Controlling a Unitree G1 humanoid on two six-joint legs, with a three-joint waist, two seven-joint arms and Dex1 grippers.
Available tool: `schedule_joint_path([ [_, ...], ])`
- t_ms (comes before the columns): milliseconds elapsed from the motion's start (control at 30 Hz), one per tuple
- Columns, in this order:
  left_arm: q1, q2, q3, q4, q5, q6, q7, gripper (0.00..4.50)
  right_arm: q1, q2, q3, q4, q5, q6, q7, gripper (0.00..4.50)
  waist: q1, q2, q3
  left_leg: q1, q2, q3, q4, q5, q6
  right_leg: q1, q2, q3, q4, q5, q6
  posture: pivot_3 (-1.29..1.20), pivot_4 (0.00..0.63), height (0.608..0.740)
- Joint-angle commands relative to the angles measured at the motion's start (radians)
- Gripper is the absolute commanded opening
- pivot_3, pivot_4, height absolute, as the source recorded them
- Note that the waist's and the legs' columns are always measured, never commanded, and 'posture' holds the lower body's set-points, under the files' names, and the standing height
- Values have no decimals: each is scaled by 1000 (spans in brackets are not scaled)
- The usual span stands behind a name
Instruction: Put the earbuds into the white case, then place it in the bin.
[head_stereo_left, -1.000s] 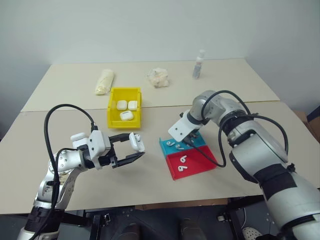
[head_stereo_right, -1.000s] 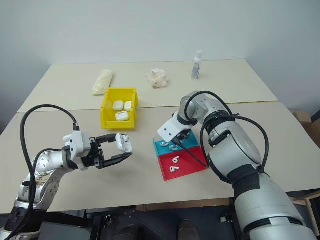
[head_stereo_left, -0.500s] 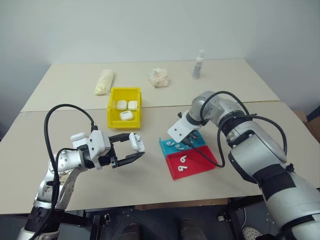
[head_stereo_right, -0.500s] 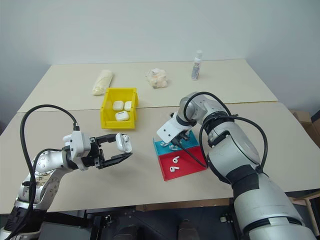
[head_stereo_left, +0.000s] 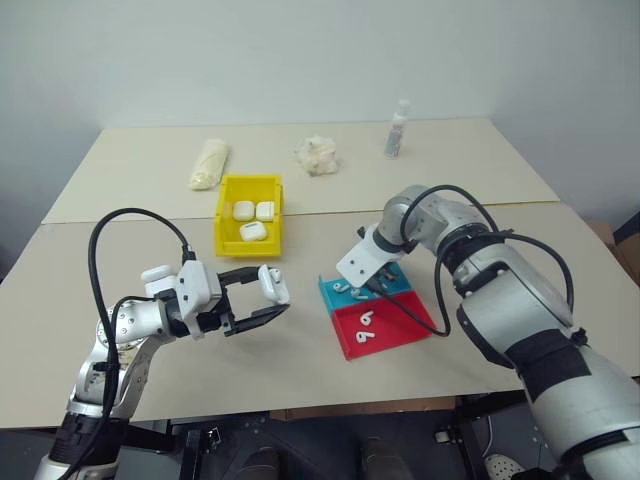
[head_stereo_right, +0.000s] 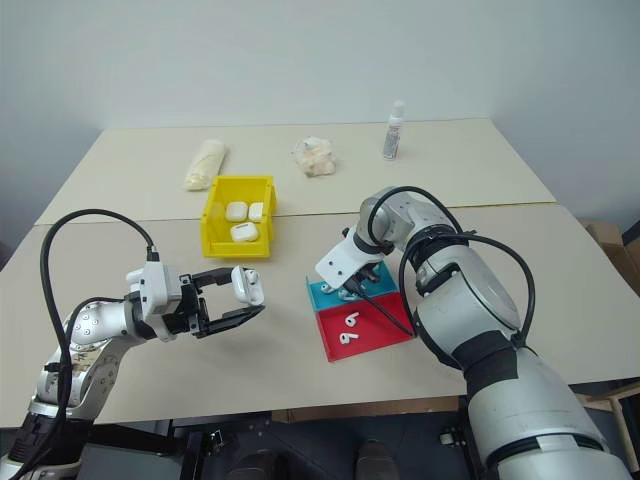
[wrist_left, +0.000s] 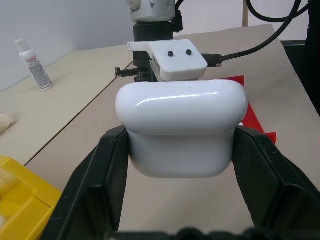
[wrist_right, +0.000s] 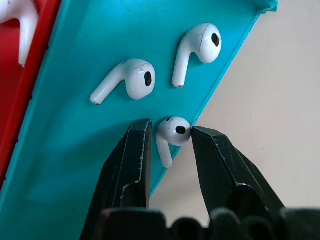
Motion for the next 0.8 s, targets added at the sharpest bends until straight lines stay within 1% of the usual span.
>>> schedule_joint_path([
  [33, -12, 2, 5, -20, 1, -12, 1, 2781, 4, -4, -6, -3, -5, -4, 2, 1681, 0, 0, 0, 0, 0, 0, 0, 0, 0, 0, 0, 0, 0, 0, 0, 0, 150, 740],
  [133, -9, 0, 5, -25, 3, -10, 1, 2781, 6, -4, -4, -5, -8, -3, -8, 1102, 0, 0, 0, 0, 0, 0, 0, 0, 0, 0, 0, 0, 0, 0, 0, 0, 150, 740],
  [167, -9, 0, 6, -25, 3, -10, 1, 2781, 7, -4, -3, -5, -10, 0, -12, 830, 0, 0, 0, 0, 0, 0, 0, 0, 0, 0, 0, 0, 0, 0, 0, 0, 150, 740],
  [533, -13, -2, 7, -26, 1, -7, 2, 2781, 9, -10, -13, -11, -2, 1, -10, 830, 0, 0, 0, 1, 0, 0, 0, 0, 0, 0, 0, 0, 1, 0, 0, 0, 150, 740],
  [667, -18, -5, 6, -26, -3, -9, -3, 2781, 3, -20, -32, -24, 16, 16, -1, 830, 0, 0, 0, 1, 0, 0, 0, 0, 0, 0, 0, 0, 1, 0, 0, 0, 150, 740],
  [800, -34, -9, 3, -26, -10, -4, -9, 2781, -1, -52, -87, -59, 74, 27, 47, 830, 0, 0, 0, 0, 0, 0, 0, 0, 0, 0, 0, 0, 0, 0, 0, 0, 150, 740],
])
